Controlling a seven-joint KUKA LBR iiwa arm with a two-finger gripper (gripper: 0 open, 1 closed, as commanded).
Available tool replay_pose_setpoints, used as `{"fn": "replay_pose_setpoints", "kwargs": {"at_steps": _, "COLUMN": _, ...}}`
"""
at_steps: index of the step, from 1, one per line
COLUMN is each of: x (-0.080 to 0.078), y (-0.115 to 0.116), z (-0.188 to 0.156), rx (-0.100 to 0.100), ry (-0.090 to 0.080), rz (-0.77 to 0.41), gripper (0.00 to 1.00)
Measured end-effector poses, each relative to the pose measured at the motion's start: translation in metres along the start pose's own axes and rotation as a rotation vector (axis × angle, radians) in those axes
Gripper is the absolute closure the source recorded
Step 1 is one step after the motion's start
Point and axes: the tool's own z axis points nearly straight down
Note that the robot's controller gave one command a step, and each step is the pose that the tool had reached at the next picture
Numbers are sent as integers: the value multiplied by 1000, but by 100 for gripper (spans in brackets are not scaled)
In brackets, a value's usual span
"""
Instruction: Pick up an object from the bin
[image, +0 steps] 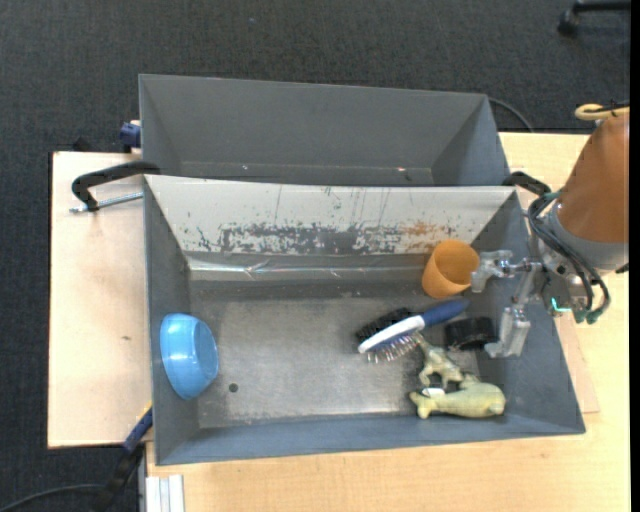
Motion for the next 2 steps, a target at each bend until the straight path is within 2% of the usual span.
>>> {"fn": "replay_pose_setpoints", "kwargs": {"at_steps": 1, "x": -11, "y": -5, "z": 98, "rx": -3, "ry": 3, "rz": 79, "gripper": 0}}
{"fn": "replay_pose_setpoints", "kwargs": {"at_steps": 2, "x": -14, "y": -6, "z": 94, "rx": 0, "ry": -6, "rz": 78, "gripper": 100}}
